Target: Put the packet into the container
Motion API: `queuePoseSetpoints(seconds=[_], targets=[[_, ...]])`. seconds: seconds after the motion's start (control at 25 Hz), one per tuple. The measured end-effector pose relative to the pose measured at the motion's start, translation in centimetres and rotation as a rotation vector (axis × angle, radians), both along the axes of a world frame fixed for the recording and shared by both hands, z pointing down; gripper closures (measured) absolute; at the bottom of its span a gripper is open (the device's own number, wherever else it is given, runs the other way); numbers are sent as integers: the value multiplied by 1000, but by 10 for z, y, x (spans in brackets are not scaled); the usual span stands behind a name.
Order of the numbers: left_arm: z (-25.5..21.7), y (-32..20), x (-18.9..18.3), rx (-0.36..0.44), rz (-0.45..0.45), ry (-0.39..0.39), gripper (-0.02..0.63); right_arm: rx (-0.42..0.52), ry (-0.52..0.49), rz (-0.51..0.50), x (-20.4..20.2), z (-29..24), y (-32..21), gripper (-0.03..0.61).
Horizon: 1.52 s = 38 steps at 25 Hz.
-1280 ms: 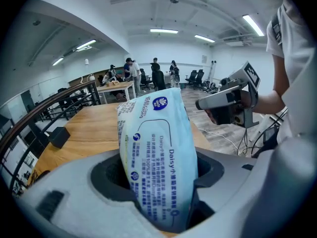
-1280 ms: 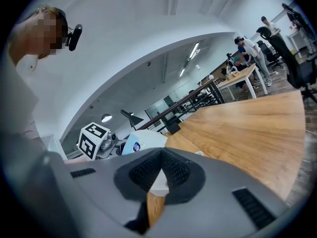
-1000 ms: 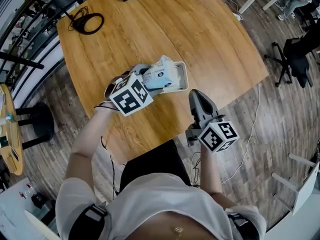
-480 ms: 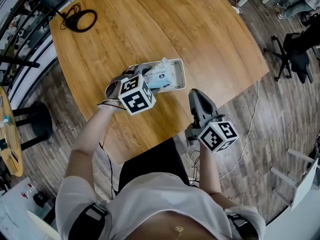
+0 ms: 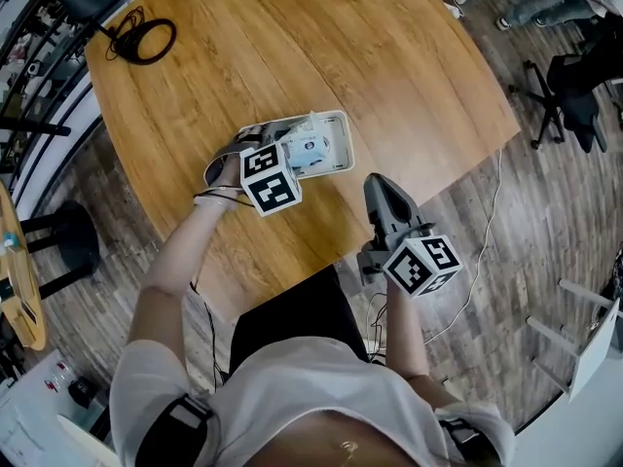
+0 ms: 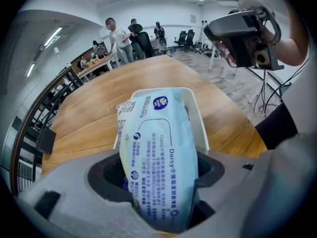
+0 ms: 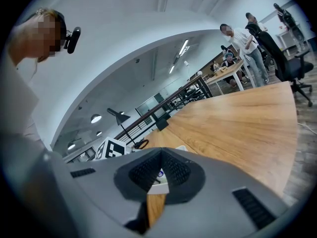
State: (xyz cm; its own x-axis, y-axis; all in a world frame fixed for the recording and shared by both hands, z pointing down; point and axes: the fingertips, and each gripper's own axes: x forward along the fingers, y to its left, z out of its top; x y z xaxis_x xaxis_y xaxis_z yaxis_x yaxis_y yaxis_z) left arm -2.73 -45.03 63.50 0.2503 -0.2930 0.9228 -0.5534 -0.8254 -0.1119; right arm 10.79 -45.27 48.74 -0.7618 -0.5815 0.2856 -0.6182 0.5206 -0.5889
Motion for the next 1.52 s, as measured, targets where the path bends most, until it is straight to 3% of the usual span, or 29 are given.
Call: queuePoseSetpoints(seconds=[0.36, 0.64, 0.76, 1.0, 1.16, 1.28, 1.4, 1.52], targets=[[5, -3, 2, -39, 48, -51, 257, -4, -7, 5, 5, -1, 0, 568], [-17, 5, -4, -78, 81, -35, 222, 0, -18, 7, 3, -5, -2, 568], [-32, 8, -4, -97, 41, 24, 222, -1, -22, -3, -1, -5, 0, 568], [-70, 5, -10, -14, -63, 102, 224, -6, -25, -21, -10, -4, 3, 568], [-98, 13, -13, 38, -180, 250, 224, 18, -14, -34, -18, -11, 1, 568], [-115, 17, -11, 120, -236, 372, 225, 46, -11, -48, -28, -19, -3, 568], [-124, 22, -8, 215, -272, 431, 234, 76, -1, -58, -39, -27, -7, 568], [-132, 25, -8, 300, -364, 490, 323, 114, 9, -52, -47, -36, -10, 568]])
